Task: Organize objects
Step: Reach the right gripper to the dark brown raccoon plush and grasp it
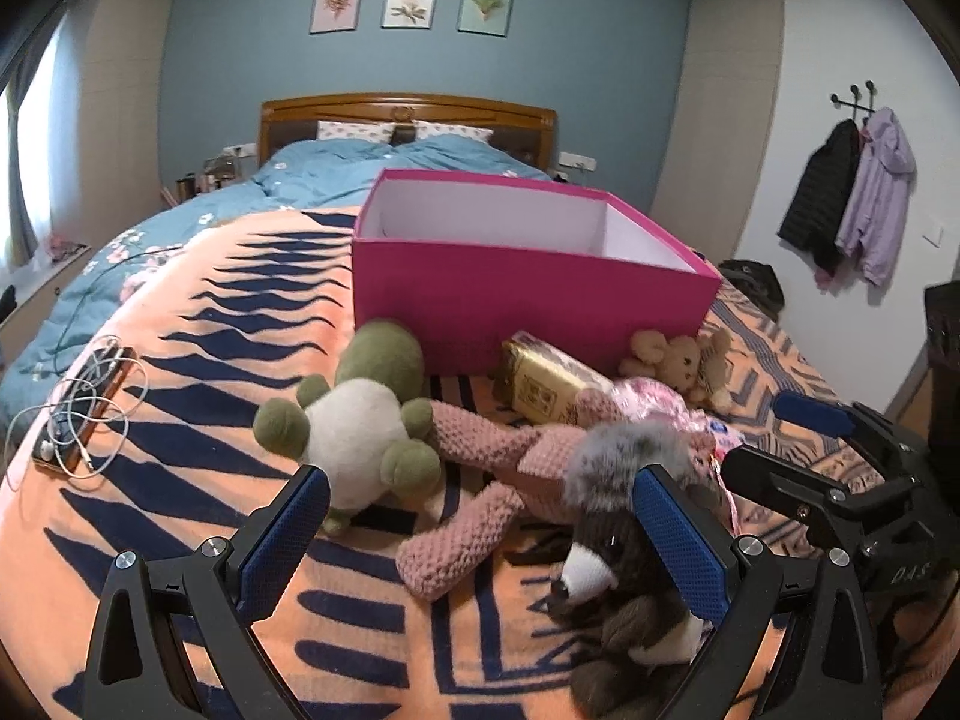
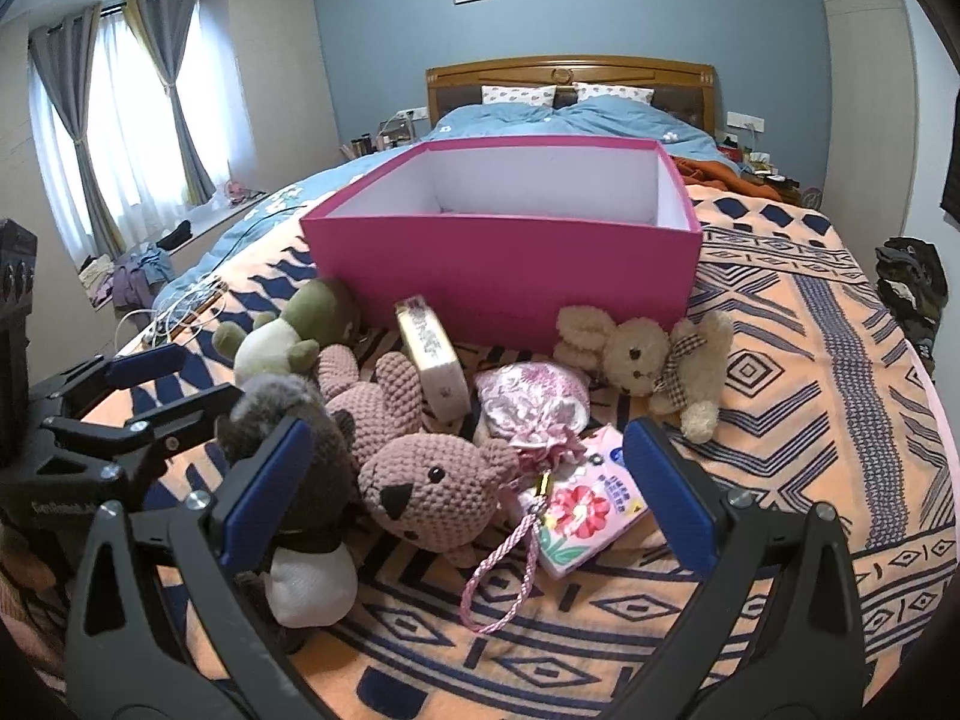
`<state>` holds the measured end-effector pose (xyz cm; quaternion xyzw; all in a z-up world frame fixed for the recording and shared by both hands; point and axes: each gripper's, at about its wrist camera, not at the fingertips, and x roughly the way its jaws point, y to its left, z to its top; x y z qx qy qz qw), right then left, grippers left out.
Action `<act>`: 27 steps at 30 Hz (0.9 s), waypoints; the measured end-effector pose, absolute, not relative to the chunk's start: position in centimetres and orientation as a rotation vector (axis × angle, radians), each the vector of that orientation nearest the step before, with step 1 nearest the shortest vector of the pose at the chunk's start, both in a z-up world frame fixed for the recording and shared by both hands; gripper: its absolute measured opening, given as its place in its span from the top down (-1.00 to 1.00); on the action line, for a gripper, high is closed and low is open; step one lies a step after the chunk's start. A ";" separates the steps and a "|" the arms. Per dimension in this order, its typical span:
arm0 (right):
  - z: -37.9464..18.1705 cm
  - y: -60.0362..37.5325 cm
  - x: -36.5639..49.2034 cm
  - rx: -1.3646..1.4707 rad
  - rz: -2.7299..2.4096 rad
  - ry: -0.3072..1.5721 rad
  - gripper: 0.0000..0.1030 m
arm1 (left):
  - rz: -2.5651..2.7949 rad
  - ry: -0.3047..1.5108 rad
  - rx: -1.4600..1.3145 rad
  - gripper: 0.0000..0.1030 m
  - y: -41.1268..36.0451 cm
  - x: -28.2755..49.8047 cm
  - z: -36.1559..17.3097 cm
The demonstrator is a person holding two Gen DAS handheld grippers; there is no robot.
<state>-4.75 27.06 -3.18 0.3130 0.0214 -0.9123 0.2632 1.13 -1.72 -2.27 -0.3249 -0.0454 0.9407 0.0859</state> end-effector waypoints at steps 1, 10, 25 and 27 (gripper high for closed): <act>-3.3 27.0 -4.7 0.849 -2.447 0.058 -1.00 | 2.787 -0.138 -0.972 -0.99 -1.8 1.2 -2.5; -3.8 25.5 -4.0 0.874 -2.267 0.031 -0.57 | 2.694 -0.058 -0.973 -0.90 -1.5 2.4 -3.2; -2.9 20.3 -5.6 0.904 -2.067 0.151 -0.31 | 2.533 -0.030 -1.002 -0.90 -0.4 3.0 -5.0; -3.5 19.4 -6.1 0.946 -2.012 0.173 -0.26 | 2.526 -0.044 -1.007 -0.90 -0.6 3.0 -5.2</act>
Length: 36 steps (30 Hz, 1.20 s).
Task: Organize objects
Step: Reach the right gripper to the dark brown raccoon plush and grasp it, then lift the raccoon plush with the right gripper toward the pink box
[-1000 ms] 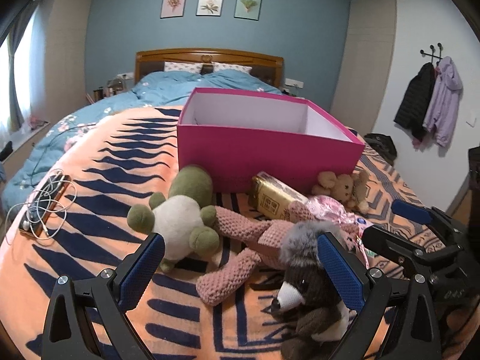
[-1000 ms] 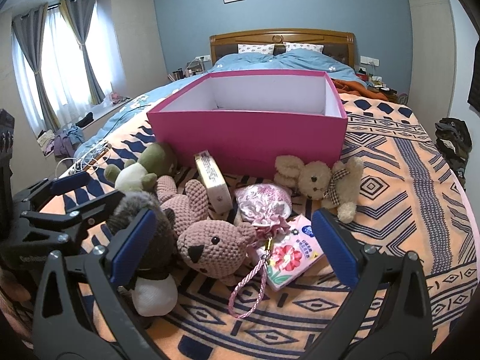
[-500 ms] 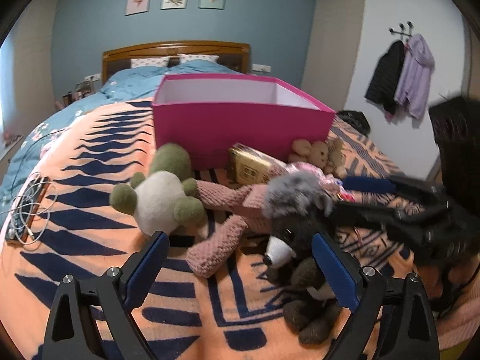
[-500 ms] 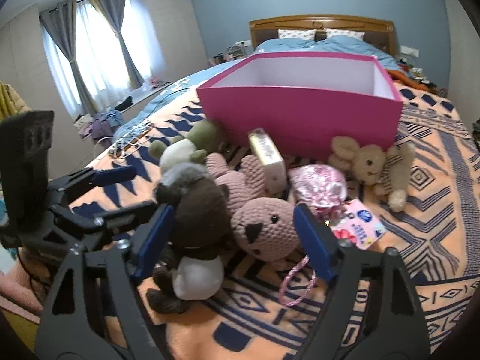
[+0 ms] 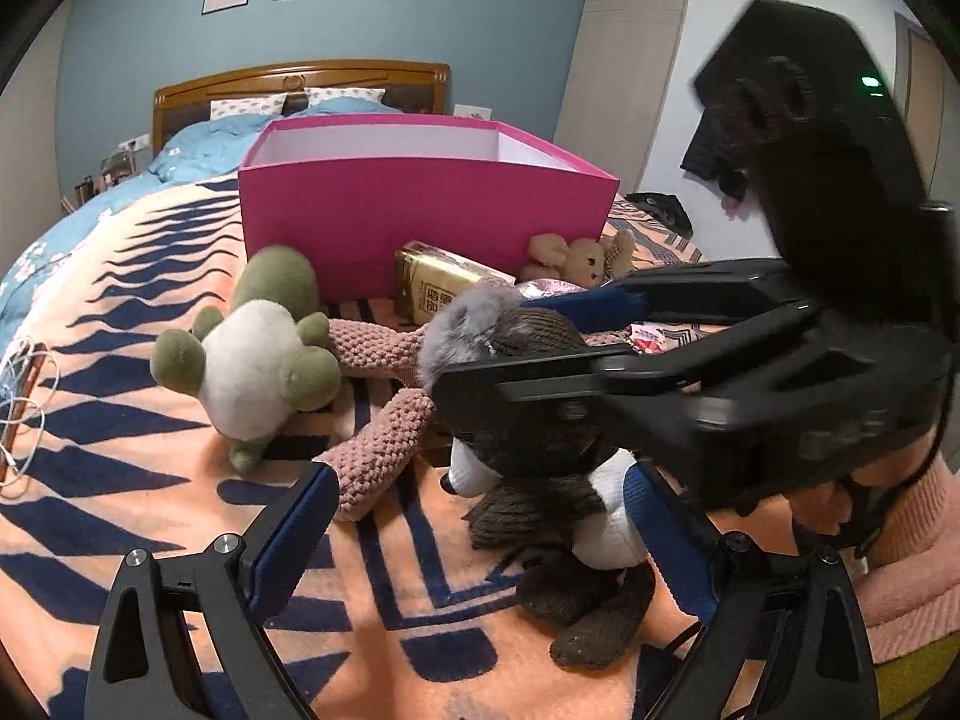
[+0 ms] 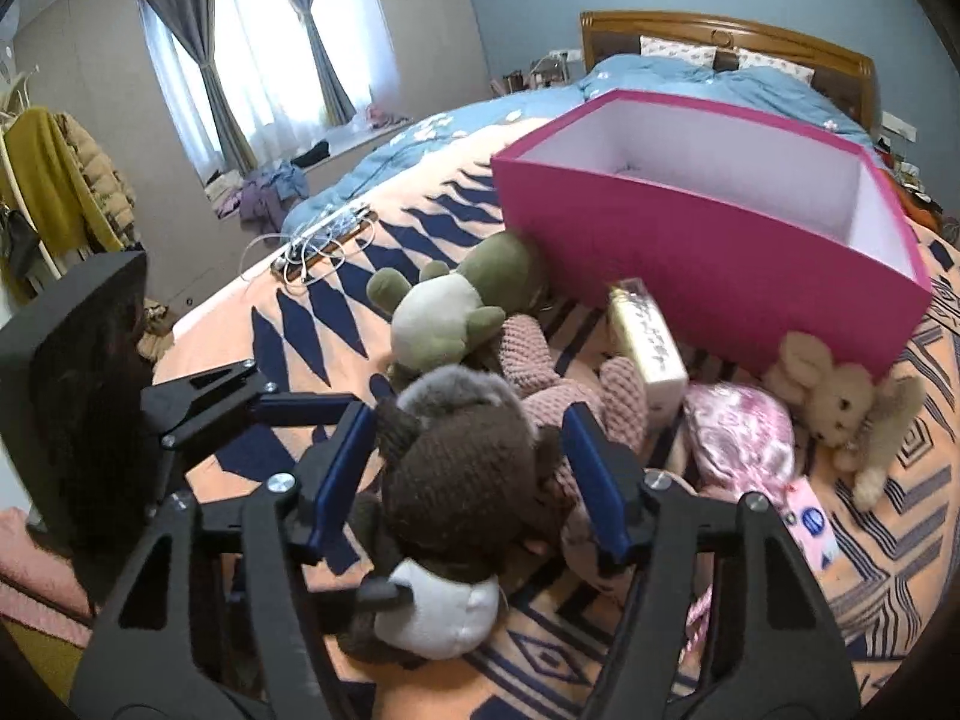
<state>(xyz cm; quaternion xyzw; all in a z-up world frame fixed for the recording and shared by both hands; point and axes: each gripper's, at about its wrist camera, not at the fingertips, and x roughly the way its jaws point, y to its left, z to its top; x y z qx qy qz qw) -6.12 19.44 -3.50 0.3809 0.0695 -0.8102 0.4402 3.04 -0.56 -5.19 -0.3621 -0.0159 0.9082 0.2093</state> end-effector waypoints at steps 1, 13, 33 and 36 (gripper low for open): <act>-3.8 19.1 -6.4 0.964 -1.989 0.173 -0.11 | 2.524 -0.048 -1.008 -0.90 -0.6 3.1 -5.3; -0.7 22.1 -8.2 0.912 -2.061 -0.139 0.09 | 2.488 -0.067 -0.908 -0.90 0.1 3.4 -3.0; -1.3 28.9 -9.7 0.928 -2.200 -0.298 0.25 | 2.455 -0.242 -1.011 -0.26 -1.3 -0.5 -4.1; -2.3 30.2 -9.6 0.949 -2.163 -0.383 0.26 | 2.435 -0.232 -1.013 -0.03 -0.7 -0.6 -4.0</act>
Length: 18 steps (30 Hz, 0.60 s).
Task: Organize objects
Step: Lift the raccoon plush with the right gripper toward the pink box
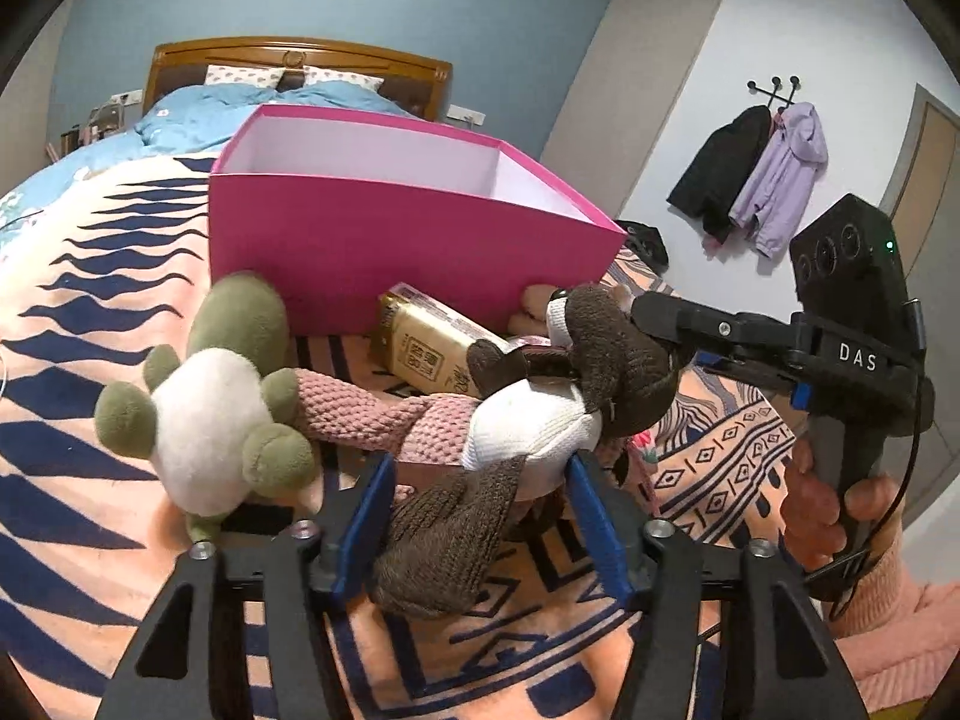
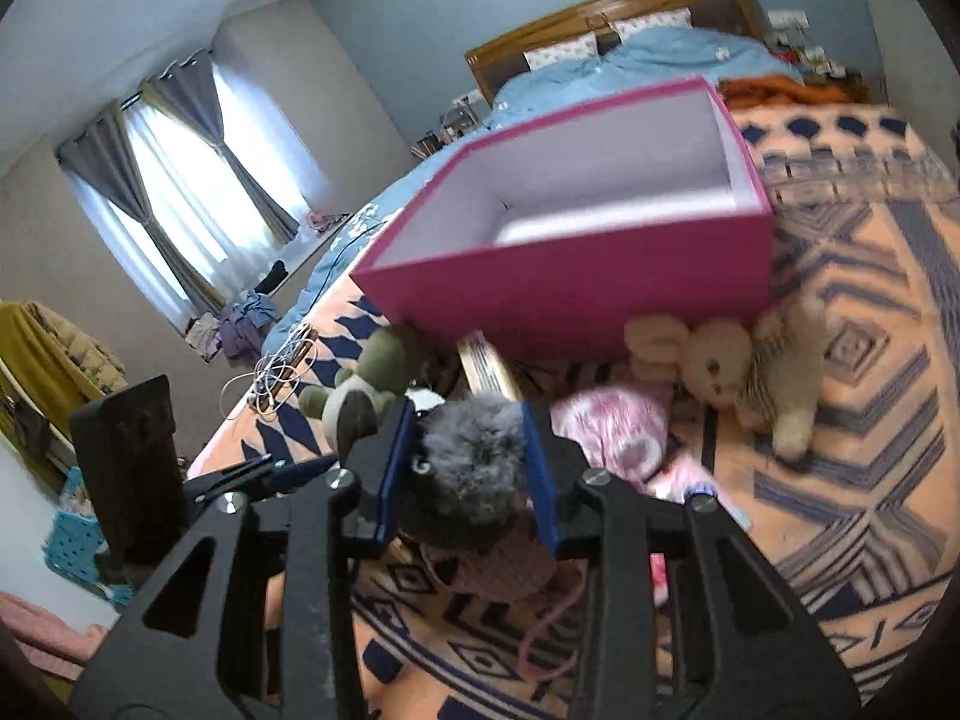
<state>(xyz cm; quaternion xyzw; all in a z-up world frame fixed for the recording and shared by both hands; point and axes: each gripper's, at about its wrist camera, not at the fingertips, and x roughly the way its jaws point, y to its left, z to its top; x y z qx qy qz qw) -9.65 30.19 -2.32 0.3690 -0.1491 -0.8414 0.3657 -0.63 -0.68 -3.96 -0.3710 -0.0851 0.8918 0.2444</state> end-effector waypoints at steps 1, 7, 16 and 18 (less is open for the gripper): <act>-2.4 30.4 -9.7 0.951 -2.155 -0.394 0.26 | 2.427 -0.223 -1.011 0.03 -0.5 -0.6 -3.9; -2.2 30.1 -9.0 0.942 -2.132 -0.351 0.19 | 2.413 -0.169 -1.015 0.24 -0.2 -0.7 -3.4; -1.9 30.2 -8.5 0.926 -2.134 -0.377 0.19 | 2.429 -0.164 -1.006 0.25 0.0 -0.9 -1.6; -1.4 30.1 -8.4 0.912 -2.129 -0.384 0.19 | 2.448 -0.144 -0.983 0.25 0.2 -0.8 -0.7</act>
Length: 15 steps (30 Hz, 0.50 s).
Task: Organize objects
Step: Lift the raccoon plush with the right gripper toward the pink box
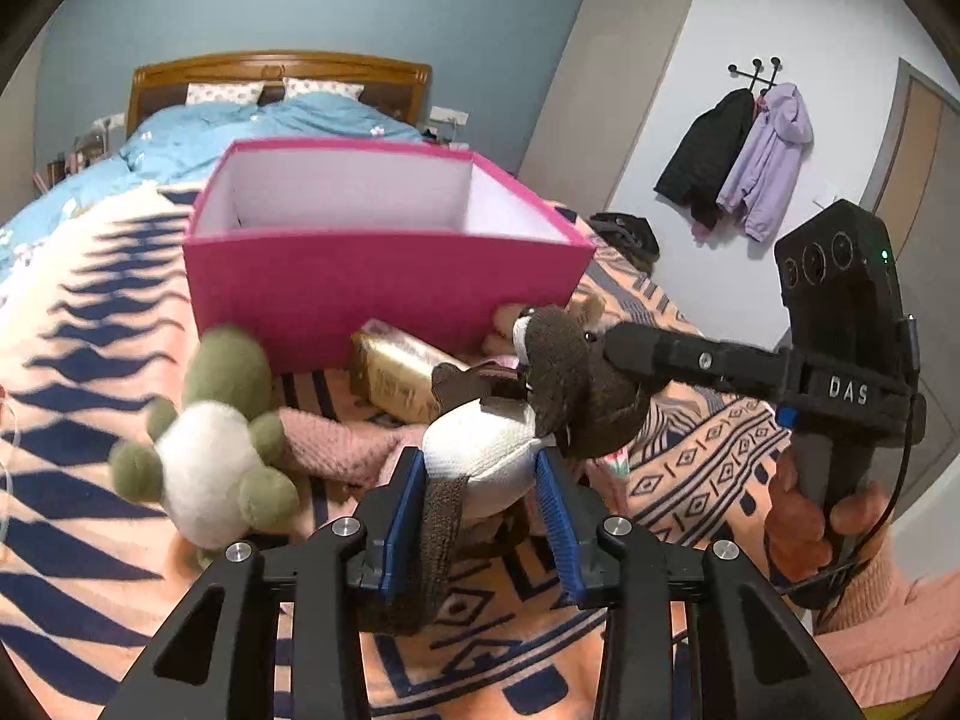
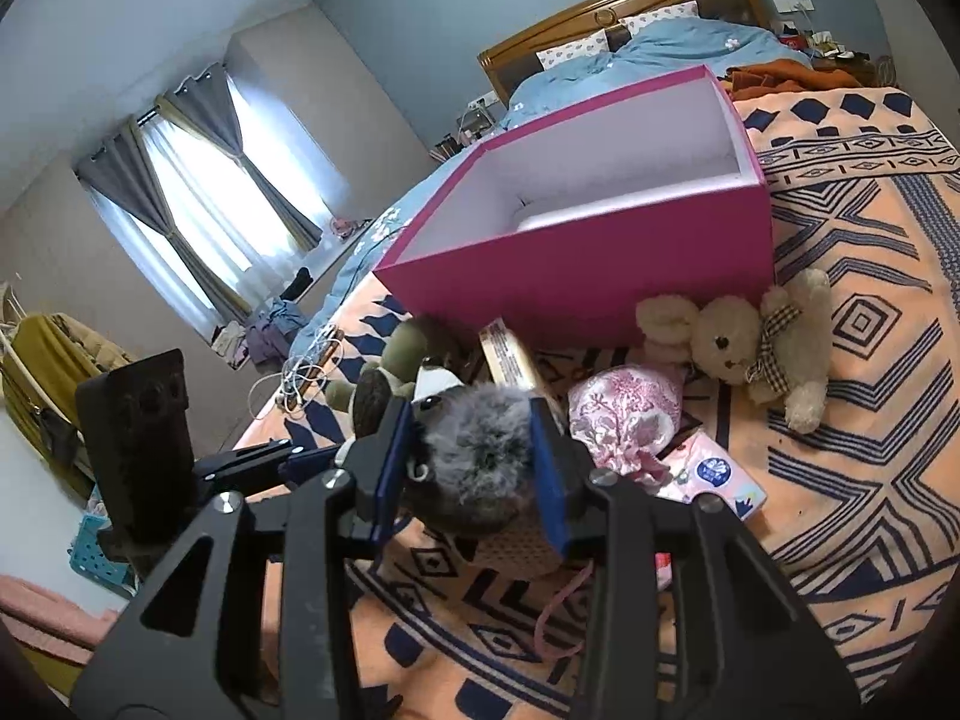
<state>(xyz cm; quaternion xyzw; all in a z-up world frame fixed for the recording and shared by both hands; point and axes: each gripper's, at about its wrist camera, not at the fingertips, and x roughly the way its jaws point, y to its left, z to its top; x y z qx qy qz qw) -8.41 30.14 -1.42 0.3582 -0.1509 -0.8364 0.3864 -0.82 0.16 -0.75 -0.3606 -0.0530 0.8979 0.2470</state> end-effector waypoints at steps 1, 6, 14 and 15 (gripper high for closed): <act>-1.2 30.0 -8.3 0.907 -2.131 -0.380 0.19 | 2.457 -0.132 -0.973 0.25 0.2 -0.8 -0.4; 0.5 29.7 -8.2 0.852 -2.143 -0.378 0.19 | 2.480 -0.121 -0.931 0.24 -0.1 -0.9 1.1; 2.6 29.0 -9.1 0.790 -2.153 -0.378 0.19 | 2.526 -0.099 -0.865 0.24 -0.9 -2.3 3.8; 3.0 28.8 -9.2 0.775 -2.159 -0.372 0.19 | 2.536 -0.087 -0.852 0.24 -1.0 -2.6 4.2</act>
